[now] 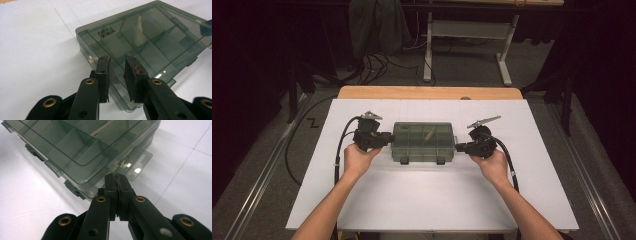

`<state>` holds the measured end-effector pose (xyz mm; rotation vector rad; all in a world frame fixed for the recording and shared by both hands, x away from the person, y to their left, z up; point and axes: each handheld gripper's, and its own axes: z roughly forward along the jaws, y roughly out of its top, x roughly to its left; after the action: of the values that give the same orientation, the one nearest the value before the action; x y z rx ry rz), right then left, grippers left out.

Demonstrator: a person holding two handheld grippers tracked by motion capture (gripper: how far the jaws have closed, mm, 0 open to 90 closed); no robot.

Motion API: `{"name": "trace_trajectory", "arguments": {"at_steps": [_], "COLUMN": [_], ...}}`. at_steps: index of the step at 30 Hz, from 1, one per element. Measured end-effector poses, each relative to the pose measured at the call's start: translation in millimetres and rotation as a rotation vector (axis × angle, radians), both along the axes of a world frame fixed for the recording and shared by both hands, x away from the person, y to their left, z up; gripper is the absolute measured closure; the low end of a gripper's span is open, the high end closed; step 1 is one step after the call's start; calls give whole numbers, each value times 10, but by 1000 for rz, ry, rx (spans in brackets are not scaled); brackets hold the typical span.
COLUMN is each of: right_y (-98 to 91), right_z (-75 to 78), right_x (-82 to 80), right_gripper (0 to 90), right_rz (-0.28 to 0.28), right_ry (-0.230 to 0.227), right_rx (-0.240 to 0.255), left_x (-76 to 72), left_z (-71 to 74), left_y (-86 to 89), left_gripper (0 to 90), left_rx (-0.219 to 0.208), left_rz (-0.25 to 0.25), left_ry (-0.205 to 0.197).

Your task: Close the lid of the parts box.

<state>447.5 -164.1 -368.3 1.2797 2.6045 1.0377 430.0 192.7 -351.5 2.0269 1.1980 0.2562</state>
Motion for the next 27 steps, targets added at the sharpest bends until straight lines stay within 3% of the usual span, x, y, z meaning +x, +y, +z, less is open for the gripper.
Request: {"name": "trace_trajectory", "arguments": {"at_steps": [6,13,27], "right_y": [-35,-29,85], "right_z": [0,67,67], "right_x": [13,-16,-44], "right_gripper": [900,900,900], "right_rz": [-16,-10,13], "right_ry": [0,-32,-44], "right_rx": [11,27,50], "left_x": [-12,-35,-55], "left_z": [-63,-112,-154], "left_y": [4,-14,-89], "left_gripper": [730,732,733], "left_rx": [3,22,52], "left_rz": [1,0,-13], "left_ry": [8,14,6]}}
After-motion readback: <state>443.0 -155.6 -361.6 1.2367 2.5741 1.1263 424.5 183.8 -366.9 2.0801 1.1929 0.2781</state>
